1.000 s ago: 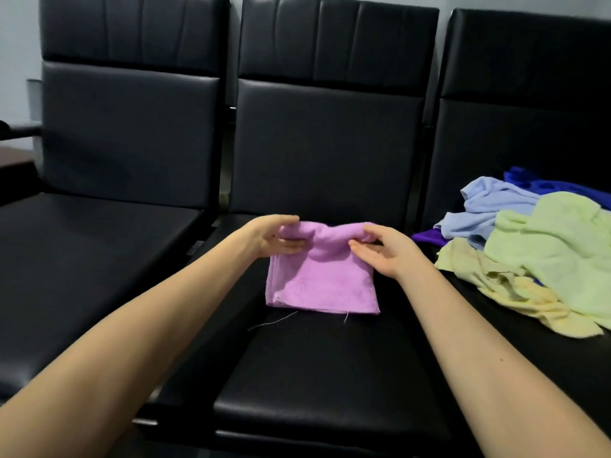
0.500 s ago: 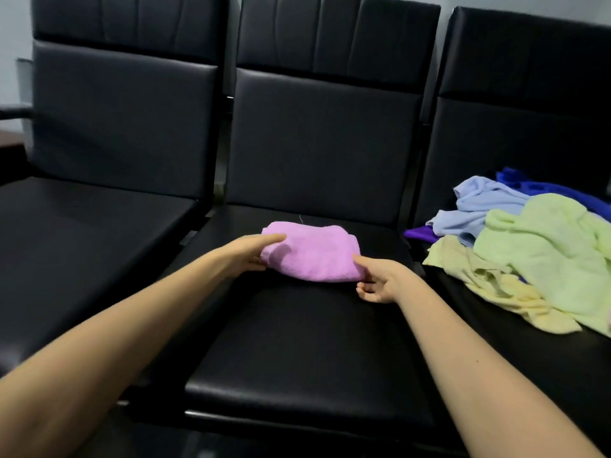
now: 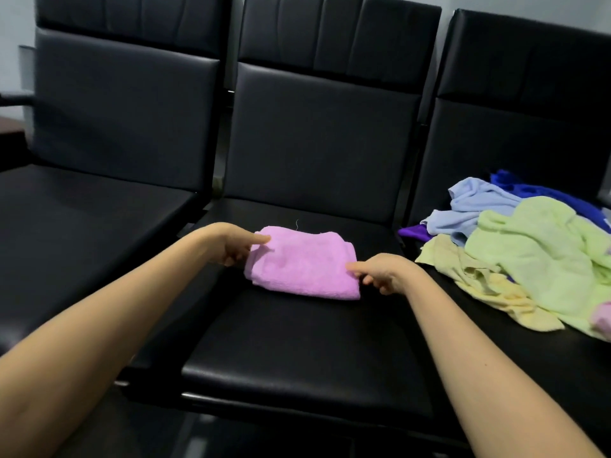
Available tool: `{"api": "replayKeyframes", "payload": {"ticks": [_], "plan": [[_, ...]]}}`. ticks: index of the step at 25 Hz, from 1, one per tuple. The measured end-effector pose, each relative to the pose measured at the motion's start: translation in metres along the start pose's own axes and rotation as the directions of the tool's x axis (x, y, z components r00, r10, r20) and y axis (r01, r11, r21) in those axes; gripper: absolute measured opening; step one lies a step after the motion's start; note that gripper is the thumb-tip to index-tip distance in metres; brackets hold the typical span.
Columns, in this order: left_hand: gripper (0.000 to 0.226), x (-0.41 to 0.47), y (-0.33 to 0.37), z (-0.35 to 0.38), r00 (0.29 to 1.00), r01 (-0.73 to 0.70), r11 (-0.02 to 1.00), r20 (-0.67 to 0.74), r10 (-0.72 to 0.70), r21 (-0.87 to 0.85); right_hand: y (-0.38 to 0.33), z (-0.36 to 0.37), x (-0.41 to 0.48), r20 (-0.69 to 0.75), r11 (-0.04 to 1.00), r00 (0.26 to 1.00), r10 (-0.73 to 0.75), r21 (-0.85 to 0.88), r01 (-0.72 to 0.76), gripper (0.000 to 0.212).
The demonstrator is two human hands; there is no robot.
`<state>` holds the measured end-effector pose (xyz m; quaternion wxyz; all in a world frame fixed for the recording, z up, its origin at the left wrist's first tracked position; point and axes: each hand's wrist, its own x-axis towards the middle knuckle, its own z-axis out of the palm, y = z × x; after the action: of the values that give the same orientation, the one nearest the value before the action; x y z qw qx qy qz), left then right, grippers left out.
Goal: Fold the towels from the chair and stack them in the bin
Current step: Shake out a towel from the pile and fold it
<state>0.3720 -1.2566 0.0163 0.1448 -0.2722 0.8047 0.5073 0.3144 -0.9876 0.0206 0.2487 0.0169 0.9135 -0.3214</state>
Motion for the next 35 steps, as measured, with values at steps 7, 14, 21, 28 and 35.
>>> {"api": "replayKeyframes", "payload": {"ticks": [7, 14, 21, 28, 35], "plan": [[0.017, 0.019, 0.008, 0.023, 0.964, -0.229, 0.922, -0.203, 0.171, -0.312, -0.014, 0.017, 0.018, -0.183, 0.914, 0.965, -0.189, 0.327, 0.241, 0.023], [0.029, 0.016, 0.018, 0.025, 0.914, -0.323, 0.801, 0.053, 0.402, -0.505, -0.028, 0.037, 0.037, -0.31, 0.851, 0.942, -0.126, 0.455, 0.263, 0.012], [0.005, 0.031, 0.021, 0.033, 0.939, -0.343, 0.902, -0.098, 0.329, -0.262, -0.016, 0.034, 0.058, -0.424, 0.877, 0.901, -0.09, 0.396, 0.274, 0.016], [0.057, 0.019, 0.022, 0.05, 0.887, -0.093, 0.834, -0.334, 0.317, 0.543, -0.014, 0.031, 0.06, -0.364, 0.967, 0.931, 0.025, 0.243, 0.069, 0.056], [0.034, -0.007, 0.027, 0.053, 1.0, -0.028, 0.962, -0.019, 0.024, -0.27, -0.024, 0.038, 0.022, -0.146, 0.853, 0.988, 0.058, 0.522, 0.026, 0.056]]}}
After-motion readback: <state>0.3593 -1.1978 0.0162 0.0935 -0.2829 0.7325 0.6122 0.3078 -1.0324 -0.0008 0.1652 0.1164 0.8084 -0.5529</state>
